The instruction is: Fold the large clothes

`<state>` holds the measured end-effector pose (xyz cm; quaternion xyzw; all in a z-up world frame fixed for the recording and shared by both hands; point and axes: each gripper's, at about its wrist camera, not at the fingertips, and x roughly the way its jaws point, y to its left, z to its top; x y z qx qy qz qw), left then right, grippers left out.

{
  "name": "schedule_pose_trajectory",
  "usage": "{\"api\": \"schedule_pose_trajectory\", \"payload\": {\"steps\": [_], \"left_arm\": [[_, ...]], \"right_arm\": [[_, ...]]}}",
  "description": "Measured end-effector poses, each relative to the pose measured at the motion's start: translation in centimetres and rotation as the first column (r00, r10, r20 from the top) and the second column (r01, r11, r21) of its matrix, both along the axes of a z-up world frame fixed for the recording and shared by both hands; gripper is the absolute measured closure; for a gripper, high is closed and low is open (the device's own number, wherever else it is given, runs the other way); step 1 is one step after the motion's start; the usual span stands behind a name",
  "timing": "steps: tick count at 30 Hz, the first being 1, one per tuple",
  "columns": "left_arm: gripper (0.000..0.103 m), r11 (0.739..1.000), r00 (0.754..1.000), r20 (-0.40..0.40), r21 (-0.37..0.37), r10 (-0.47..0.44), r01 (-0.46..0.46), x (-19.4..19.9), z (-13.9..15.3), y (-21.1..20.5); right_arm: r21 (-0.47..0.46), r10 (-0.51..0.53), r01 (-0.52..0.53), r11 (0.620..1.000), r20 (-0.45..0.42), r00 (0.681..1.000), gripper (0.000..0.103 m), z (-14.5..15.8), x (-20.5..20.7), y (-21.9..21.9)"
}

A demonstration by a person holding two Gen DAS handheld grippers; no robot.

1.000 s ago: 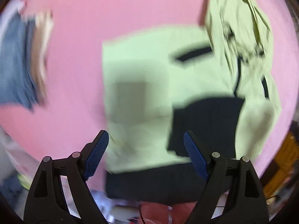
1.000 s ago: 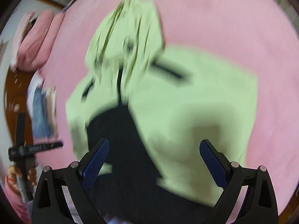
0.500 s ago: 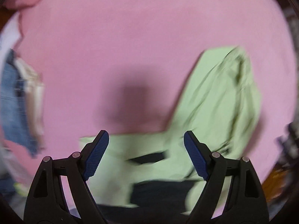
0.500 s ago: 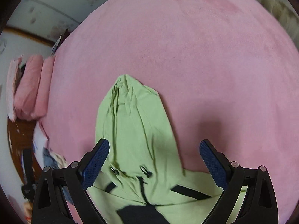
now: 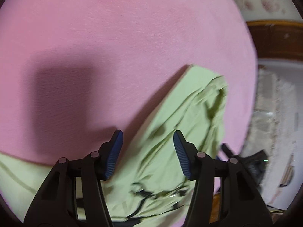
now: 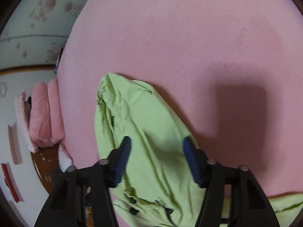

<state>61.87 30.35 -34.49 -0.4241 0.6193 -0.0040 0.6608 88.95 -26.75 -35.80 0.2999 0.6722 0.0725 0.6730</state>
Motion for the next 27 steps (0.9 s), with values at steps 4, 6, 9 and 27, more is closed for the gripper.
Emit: {"api": "schedule_pose_trajectory", "payload": {"steps": [4, 6, 9, 27], "left_arm": [[0.051, 0.999, 0.997, 0.065, -0.01, -0.047, 0.047, 2.0, -0.3, -1.1], [0.052, 0.992, 0.989, 0.094, 0.068, -0.113, 0.107, 3.5, 0.0, -2.0], [0.052, 0.977, 0.977, 0.135, 0.158, -0.167, 0.145, 4.8, -0.1, -3.5], [0.102, 0.949, 0.779, 0.553, 0.074, -0.294, 0.305, 0.3, 10.3, -4.4]], "right_arm": [[0.021, 0.057, -0.058, 0.998, 0.06, 0.997, 0.055, 0.0, 2.9, -0.6], [0.044, 0.067, -0.07, 0.997, 0.065, 0.996, 0.055, -0.3, 4.6, -1.0], [0.058, 0.078, -0.083, 0.995, 0.086, 0.993, 0.055, -0.8, 6.6, -1.4], [0.461, 0.127, -0.278, 0.843, 0.332, 0.935, 0.096, 4.8, 7.9, -9.0]]}}
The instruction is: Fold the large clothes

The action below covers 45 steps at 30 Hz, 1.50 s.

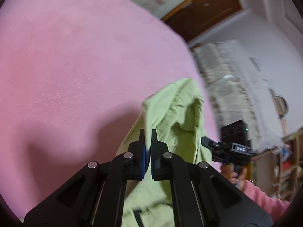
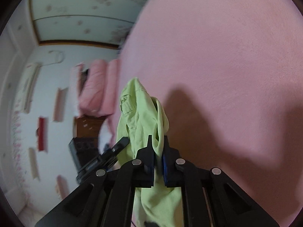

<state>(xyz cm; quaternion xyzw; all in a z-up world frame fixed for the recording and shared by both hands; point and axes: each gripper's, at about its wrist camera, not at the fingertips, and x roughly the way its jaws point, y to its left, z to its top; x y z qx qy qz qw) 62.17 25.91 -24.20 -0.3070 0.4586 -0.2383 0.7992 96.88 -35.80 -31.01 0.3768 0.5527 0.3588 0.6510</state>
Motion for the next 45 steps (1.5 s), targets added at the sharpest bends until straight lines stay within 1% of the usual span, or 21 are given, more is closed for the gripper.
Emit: {"api": "schedule_pose_trajectory", "payload": {"steps": [2, 5, 9, 13, 17, 18, 19, 21, 22, 23, 24, 25, 27, 29, 30, 33, 36, 38, 40, 43, 45], "left_arm": [[0.102, 0.999, 0.999, 0.026, -0.012, -0.042, 0.042, -2.2, 2.5, 0.6], [0.102, 0.99, 0.988, 0.059, 0.034, -0.141, 0.139, -5.9, 6.2, 0.1], [0.102, 0.964, 0.966, 0.129, 0.176, -0.223, 0.199, -11.4, 9.7, -1.2], [0.102, 0.938, 0.95, 0.141, 0.252, -0.279, 0.238, -16.9, 10.9, -2.3], [0.101, 0.86, 0.93, 0.105, 0.429, -0.352, 0.277, -23.4, 9.7, -4.2], [0.101, 0.839, 0.929, 0.086, 0.465, -0.36, 0.282, -24.7, 9.0, -4.5], [0.101, 0.826, 0.929, 0.072, 0.486, -0.364, 0.285, -25.8, 8.1, -5.2], [0.093, 0.79, 0.933, 0.012, 0.537, -0.36, 0.297, -27.8, 6.3, -5.6], [0.081, 0.77, 0.934, -0.028, 0.557, -0.357, 0.311, -28.5, 5.3, -5.8], [0.061, 0.741, 0.935, -0.092, 0.585, -0.342, 0.329, -29.0, 3.9, -5.9], [0.052, 0.711, 0.936, -0.147, 0.616, -0.319, 0.339, -29.6, 3.1, -5.8], [0.05, 0.673, 0.939, -0.192, 0.657, -0.284, 0.338, -30.2, 2.0, -5.7], [0.05, 0.635, 0.941, -0.202, 0.697, -0.272, 0.333, -31.7, 1.7, -5.8], [0.05, 0.643, 0.952, -0.164, 0.706, -0.26, 0.297, -33.2, 2.4, -6.1], [0.05, 0.666, 0.958, -0.141, 0.693, -0.251, 0.276, -33.7, 2.9, -6.2], [0.05, 0.753, 0.975, -0.071, 0.624, -0.213, 0.21, -34.4, 4.6, -6.6], [0.05, 0.805, 0.983, -0.056, 0.568, -0.173, 0.174, -32.7, 4.9, -8.2], [0.066, 0.835, 0.986, -0.086, 0.524, -0.142, 0.166, -32.3, 4.3, -9.1], [0.077, 0.853, 0.986, -0.126, 0.498, -0.106, 0.156, -31.9, 3.0, -9.9], [0.085, 0.855, 0.978, -0.207, 0.499, -0.04, 0.14, -31.7, 0.1, -10.4], [0.085, 0.841, 0.963, -0.269, 0.523, 0.007, 0.14, -31.9, -1.9, -10.6]], "right_arm": [[0.071, 0.045, -0.047, 0.996, 0.026, 0.999, 0.096, 3.0, -1.6, -1.9], [0.062, 0.111, -0.116, 0.991, 0.079, 0.991, 0.096, 6.4, -4.9, -2.2], [-0.018, 0.217, -0.216, 0.976, 0.128, 0.968, 0.096, 10.5, -9.2, -2.3], [-0.191, 0.284, -0.247, 0.95, 0.203, 0.937, 0.096, 13.2, -13.4, -2.5], [-0.371, 0.316, -0.223, 0.902, 0.212, 0.925, 0.089, 12.3, -18.9, -0.4], [-0.402, 0.31, -0.21, 0.891, 0.201, 0.929, 0.079, 11.1, -18.5, 1.8], [-0.441, 0.308, -0.201, 0.875, 0.186, 0.933, 0.059, 10.4, -19.5, 2.4], [-0.49, 0.307, -0.186, 0.851, 0.178, 0.935, 0.037, 9.8, -21.4, 3.3], [-0.509, 0.308, -0.178, 0.842, 0.184, 0.933, 0.035, 9.6, -22.3, 2.8], [-0.518, 0.31, -0.174, 0.837, 0.189, 0.932, 0.035, 9.1, -24.2, 2.6], [-0.53, 0.302, -0.162, 0.833, 0.188, 0.935, 0.034, 9.3, -24.6, 2.3], [-0.539, 0.284, -0.146, 0.83, 0.183, 0.941, 0.033, 9.3, -25.0, 2.0], [-0.562, 0.239, -0.105, 0.821, 0.17, 0.956, 0.028, 9.1, -25.9, 2.8], [-0.566, 0.197, -0.064, 0.822, 0.177, 0.964, 0.026, 8.5, -27.7, 2.9], [-0.561, 0.17, -0.032, 0.827, 0.196, 0.966, 0.026, 7.2, -30.2, 3.9], [-0.54, 0.094, 0.055, 0.84, 0.245, 0.965, 0.026, 6.4, -32.9, 5.6], [-0.485, 0.021, 0.096, 0.869, 0.229, 0.973, 0.028, 4.4, -37.0, 7.7], [-0.427, -0.034, 0.113, 0.897, 0.189, 0.981, 0.044, 3.6, -37.9, 8.7], [-0.377, -0.111, 0.16, 0.912, 0.147, 0.983, 0.068, 1.8, -38.9, 10.0], [-0.353, -0.134, 0.149, 0.924, 0.069, 0.989, 0.09, -1.8, -40.3, 12.3], [-0.325, -0.083, 0.098, 0.941, 0.059, 0.995, 0.093, -3.3, -40.8, 13.8]]}}
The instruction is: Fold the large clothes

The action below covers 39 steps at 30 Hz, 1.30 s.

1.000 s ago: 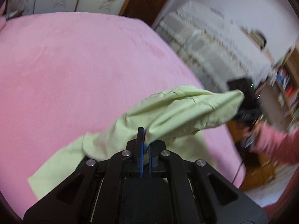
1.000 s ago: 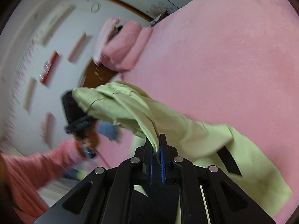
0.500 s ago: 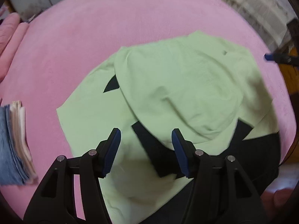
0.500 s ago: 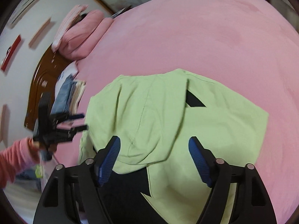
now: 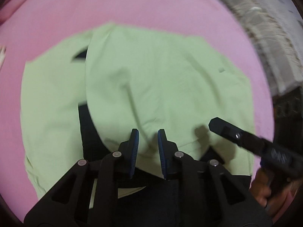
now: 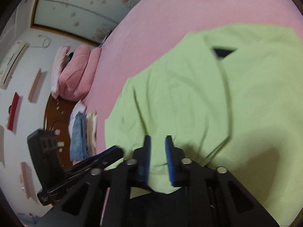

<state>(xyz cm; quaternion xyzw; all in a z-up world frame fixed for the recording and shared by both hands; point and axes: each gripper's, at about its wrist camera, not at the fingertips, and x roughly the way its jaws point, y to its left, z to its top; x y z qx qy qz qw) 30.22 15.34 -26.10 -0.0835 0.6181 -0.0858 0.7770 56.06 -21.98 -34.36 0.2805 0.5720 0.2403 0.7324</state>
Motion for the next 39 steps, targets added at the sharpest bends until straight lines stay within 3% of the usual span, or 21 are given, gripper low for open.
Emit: {"api": "schedule_pose_trajectory", "payload": {"steps": [3, 6, 9, 14, 20, 25, 28, 30, 32, 35, 37, 39], "left_arm": [[0.085, 0.997, 1.0, -0.014, 0.08, 0.014, -0.013, -0.4, -2.1, -0.1], [0.085, 0.998, 0.999, -0.02, 0.048, 0.043, -0.042, -0.7, -3.3, 0.4], [0.084, 0.998, 0.997, -0.041, 0.009, 0.059, -0.059, -0.5, -4.2, 0.8], [0.084, 0.998, 0.994, -0.084, -0.01, 0.064, -0.065, -0.1, -5.1, 1.2], [0.084, 0.997, 0.996, -0.081, 0.066, -0.04, 0.045, 0.1, -5.0, -0.4], [0.084, 0.999, 0.995, -0.095, 0.041, -0.007, 0.011, 0.4, -5.4, 0.1], [0.084, 0.991, 0.991, -0.131, 0.133, 0.003, 0.015, 0.4, -4.1, -0.7], [0.084, 0.989, 0.994, -0.109, 0.149, -0.007, 0.024, 0.7, -2.2, -1.4], [0.084, 0.996, 0.999, -0.037, 0.09, 0.004, -0.001, 1.2, -0.3, -1.5], [0.084, 0.999, 0.998, 0.044, -0.002, 0.033, -0.033, 3.2, 0.5, -1.5], [0.084, 0.998, 0.996, 0.078, 0.032, 0.052, -0.055, 5.4, -0.3, -1.5], [0.084, 0.995, 0.993, 0.085, 0.045, 0.086, -0.09, 7.9, -1.3, -1.3]], "right_arm": [[-0.073, 0.104, -0.101, 0.992, 0.038, 0.994, 0.093, -2.3, -0.7, 2.3], [-0.197, 0.171, -0.163, 0.967, 0.023, 0.985, 0.097, -4.9, -0.9, 3.2], [-0.286, 0.172, -0.163, 0.944, 0.008, 0.985, 0.103, -5.9, -0.7, 2.1], [-0.338, 0.226, -0.213, 0.917, -0.001, 0.974, 0.103, -6.1, -1.2, 1.3], [-0.346, 0.197, -0.204, 0.916, -0.055, 0.979, 0.103, -5.5, 0.5, 2.3], [-0.354, 0.206, -0.215, 0.91, -0.064, 0.976, 0.103, -4.0, 1.2, 1.4], [-0.395, 0.205, -0.196, 0.898, -0.019, 0.979, 0.103, -2.5, 0.6, 1.1], [-0.451, 0.214, -0.171, 0.876, 0.047, 0.976, 0.103, -1.0, -0.1, 1.0], [-0.399, 0.221, -0.172, 0.901, 0.08, 0.972, 0.103, -0.1, -0.3, 0.9], [-0.237, 0.152, -0.127, 0.963, 0.093, 0.984, 0.103, 0.5, 0.7, 1.2], [-0.16, 0.121, -0.103, 0.982, 0.103, 0.987, 0.103, 0.5, 2.1, 2.3], [-0.15, 0.115, -0.092, 0.984, 0.152, 0.982, 0.103, 0.4, 3.6, 4.0]]}}
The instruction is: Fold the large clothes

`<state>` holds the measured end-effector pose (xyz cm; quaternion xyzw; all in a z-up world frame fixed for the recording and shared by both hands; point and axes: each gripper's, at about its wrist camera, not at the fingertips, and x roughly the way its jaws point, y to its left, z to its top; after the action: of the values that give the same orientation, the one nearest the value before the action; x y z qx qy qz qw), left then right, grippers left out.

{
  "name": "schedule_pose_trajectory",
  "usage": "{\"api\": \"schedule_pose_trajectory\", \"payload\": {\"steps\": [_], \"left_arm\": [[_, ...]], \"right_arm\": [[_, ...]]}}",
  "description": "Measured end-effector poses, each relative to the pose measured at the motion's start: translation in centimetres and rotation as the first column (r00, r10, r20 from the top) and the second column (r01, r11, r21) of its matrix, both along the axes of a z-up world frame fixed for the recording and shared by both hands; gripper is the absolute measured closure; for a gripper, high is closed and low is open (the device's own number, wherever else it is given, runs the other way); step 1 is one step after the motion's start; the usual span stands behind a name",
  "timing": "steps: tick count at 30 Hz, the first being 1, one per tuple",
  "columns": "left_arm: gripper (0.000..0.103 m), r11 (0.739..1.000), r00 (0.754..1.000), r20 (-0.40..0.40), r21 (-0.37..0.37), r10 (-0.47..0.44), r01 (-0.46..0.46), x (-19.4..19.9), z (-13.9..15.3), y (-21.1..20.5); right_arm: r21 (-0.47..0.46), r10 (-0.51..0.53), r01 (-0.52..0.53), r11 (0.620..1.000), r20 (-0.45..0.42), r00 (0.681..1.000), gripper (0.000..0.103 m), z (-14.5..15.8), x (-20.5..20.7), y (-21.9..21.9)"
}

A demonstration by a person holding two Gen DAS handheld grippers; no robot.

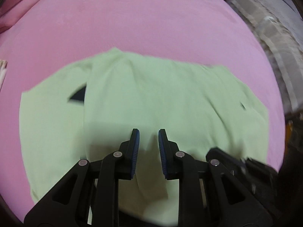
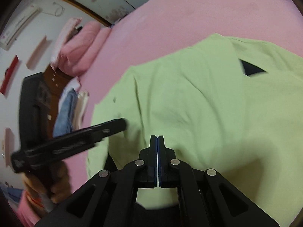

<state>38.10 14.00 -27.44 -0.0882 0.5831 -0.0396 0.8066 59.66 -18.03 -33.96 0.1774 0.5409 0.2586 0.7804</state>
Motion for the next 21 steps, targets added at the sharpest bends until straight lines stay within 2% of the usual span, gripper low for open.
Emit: {"api": "schedule_pose_trajectory", "payload": {"steps": [3, 6, 9, 11, 13, 15, 17, 18, 21], "left_arm": [[0.084, 0.996, 0.996, 0.032, -0.026, 0.086, -0.086, 3.3, -1.1, 1.9], [0.084, 0.987, 0.99, 0.029, -0.09, 0.137, -0.134, 5.0, -2.3, 2.9], [0.084, 0.993, 0.993, 0.046, -0.062, 0.106, -0.103, 5.8, -3.4, 2.4], [0.084, 0.996, 0.995, 0.049, -0.029, 0.083, -0.082, 5.4, -4.1, 1.9], [0.084, 0.997, 0.996, 0.05, -0.007, 0.071, -0.071, 5.4, -4.4, 1.6], [0.086, 0.998, 0.997, 0.05, 0.005, 0.062, -0.062, 5.4, -4.4, 1.2], [0.102, 0.997, 0.996, 0.062, 0.042, 0.062, -0.064, 4.9, -4.3, 2.0], [0.102, 0.997, 0.996, 0.071, 0.045, 0.058, -0.062, 4.7, -4.1, 2.3], [0.102, 0.997, 0.995, 0.073, -0.043, 0.068, -0.065, 4.0, -4.4, 4.1]], "right_arm": [[0.009, 0.02, -0.021, 1.0, 0.091, 0.996, 0.103, -0.7, 2.6, 2.5], [0.043, -0.017, 0.013, 0.999, 0.107, 0.994, 0.103, -2.0, 5.7, 3.6], [-0.014, -0.028, 0.03, 0.999, 0.113, 0.993, 0.103, -3.4, 8.5, 4.6], [-0.101, -0.007, 0.02, 0.995, 0.134, 0.991, 0.103, -4.4, 9.9, 5.3], [-0.177, 0.03, -0.012, 0.984, 0.102, 0.994, 0.103, -5.8, 10.9, 6.0], [-0.163, 0.042, -0.024, 0.986, 0.104, 0.994, 0.103, -6.3, 11.2, 5.8], [-0.169, 0.042, -0.023, 0.985, 0.113, 0.993, 0.103, -6.0, 11.1, 5.5], [-0.174, 0.044, -0.023, 0.985, 0.118, 0.992, 0.103, -5.8, 11.0, 5.3], [-0.218, 0.027, 0.007, 0.976, 0.151, 0.988, 0.103, -5.4, 10.9, 4.3]]}}
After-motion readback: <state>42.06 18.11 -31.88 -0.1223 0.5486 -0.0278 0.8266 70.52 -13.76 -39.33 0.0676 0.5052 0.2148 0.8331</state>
